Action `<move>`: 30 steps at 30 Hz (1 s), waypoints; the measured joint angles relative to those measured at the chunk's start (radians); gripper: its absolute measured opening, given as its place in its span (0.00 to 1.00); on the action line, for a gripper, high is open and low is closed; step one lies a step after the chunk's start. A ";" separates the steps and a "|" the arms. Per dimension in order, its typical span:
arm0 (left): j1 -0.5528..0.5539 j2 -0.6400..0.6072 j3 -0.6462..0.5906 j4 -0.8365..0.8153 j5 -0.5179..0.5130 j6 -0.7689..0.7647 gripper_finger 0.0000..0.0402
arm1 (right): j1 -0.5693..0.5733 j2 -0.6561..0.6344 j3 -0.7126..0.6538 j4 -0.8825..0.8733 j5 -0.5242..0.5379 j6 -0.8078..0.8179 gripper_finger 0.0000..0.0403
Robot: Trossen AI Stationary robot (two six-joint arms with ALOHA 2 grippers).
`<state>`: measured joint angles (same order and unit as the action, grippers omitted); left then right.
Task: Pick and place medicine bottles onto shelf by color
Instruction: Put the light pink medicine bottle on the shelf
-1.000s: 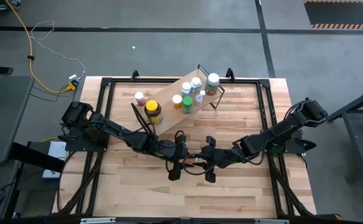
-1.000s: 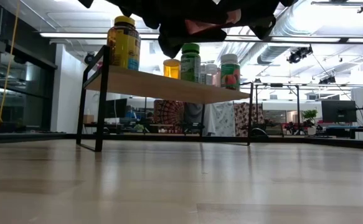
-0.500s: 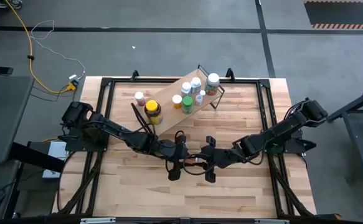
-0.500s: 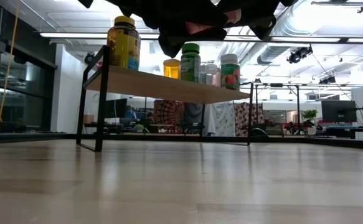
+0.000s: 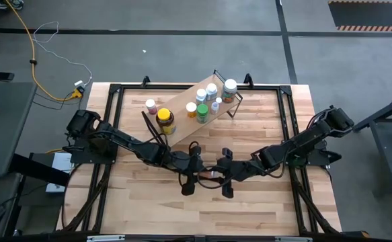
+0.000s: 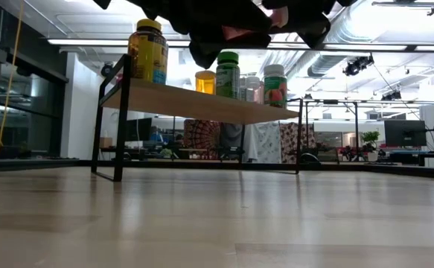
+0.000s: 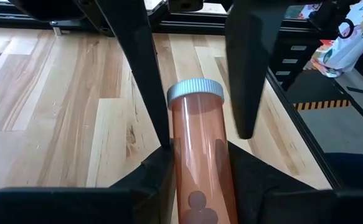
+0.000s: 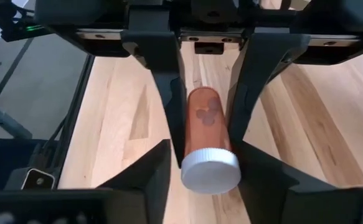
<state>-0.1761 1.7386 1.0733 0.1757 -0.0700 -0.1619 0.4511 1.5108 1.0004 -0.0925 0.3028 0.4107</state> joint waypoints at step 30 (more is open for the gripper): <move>0.010 -0.087 0.000 -0.066 0.007 0.008 0.25 | 0.156 -0.093 -0.180 -0.330 0.259 0.369 0.60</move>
<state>-0.1661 1.6516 1.0733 0.1100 -0.0631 -0.1542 0.6069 1.4178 0.8201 -0.4228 0.5614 0.7795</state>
